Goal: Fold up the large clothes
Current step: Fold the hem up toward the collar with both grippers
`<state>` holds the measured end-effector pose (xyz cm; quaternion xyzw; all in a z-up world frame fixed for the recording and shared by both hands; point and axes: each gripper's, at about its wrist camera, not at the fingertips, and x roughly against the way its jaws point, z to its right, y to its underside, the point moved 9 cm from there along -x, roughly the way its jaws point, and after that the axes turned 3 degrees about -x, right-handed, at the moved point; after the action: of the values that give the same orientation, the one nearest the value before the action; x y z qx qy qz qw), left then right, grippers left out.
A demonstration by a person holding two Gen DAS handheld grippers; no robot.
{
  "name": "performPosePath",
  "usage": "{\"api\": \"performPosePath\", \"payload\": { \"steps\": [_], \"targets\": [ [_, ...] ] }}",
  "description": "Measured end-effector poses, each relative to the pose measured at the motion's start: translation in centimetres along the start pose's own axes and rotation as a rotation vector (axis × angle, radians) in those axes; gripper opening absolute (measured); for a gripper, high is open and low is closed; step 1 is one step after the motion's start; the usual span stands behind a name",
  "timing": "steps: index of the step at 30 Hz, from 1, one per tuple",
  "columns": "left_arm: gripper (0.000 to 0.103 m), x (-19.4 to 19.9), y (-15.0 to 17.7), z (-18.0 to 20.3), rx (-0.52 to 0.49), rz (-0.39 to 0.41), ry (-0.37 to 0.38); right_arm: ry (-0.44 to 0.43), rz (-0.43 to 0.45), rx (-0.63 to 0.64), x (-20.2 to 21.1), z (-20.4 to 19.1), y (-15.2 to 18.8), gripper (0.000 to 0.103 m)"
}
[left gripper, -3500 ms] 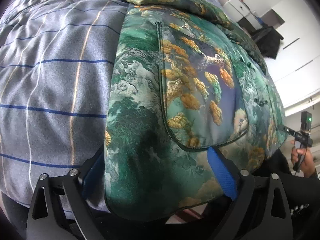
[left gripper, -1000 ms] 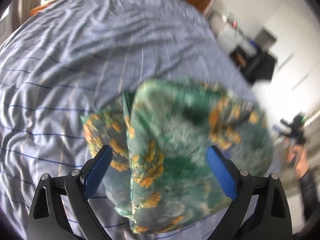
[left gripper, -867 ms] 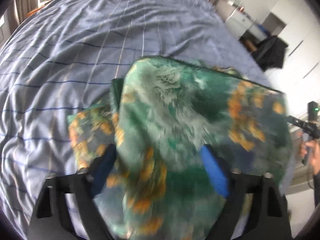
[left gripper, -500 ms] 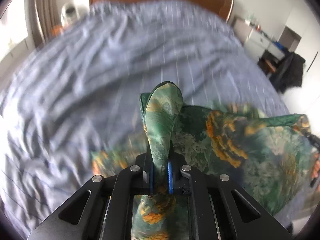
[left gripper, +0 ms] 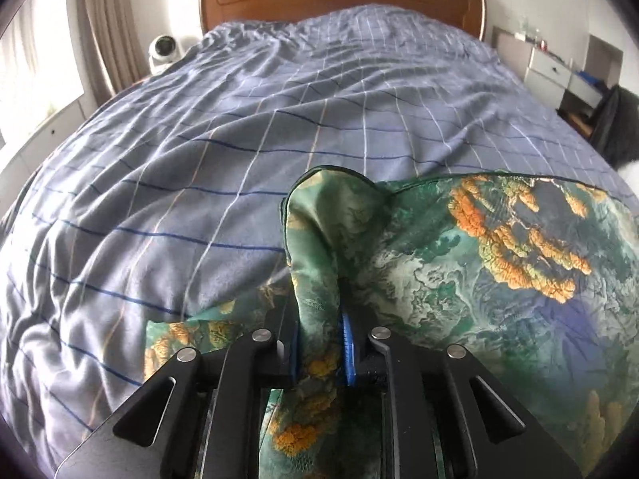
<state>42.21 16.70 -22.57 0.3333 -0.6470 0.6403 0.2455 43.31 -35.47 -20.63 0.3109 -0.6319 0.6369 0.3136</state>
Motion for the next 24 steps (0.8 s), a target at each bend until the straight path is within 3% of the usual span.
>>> {"api": "performPosePath", "payload": {
  "steps": [6,13,24],
  "targets": [
    [0.017,-0.6,0.0,0.9,-0.015,0.018,-0.011,-0.072,0.031,-0.087,-1.6,0.4,0.0,0.013],
    [0.017,-1.1,-0.3,0.8,0.022,0.028,0.034,-0.091,0.038,-0.105,-2.1,0.0,0.2,0.015],
    [0.017,-1.1,-0.4,0.8,0.026,0.035,0.037,-0.098,0.043,-0.112,-1.9,0.1,0.3,0.017]
  ]
}}
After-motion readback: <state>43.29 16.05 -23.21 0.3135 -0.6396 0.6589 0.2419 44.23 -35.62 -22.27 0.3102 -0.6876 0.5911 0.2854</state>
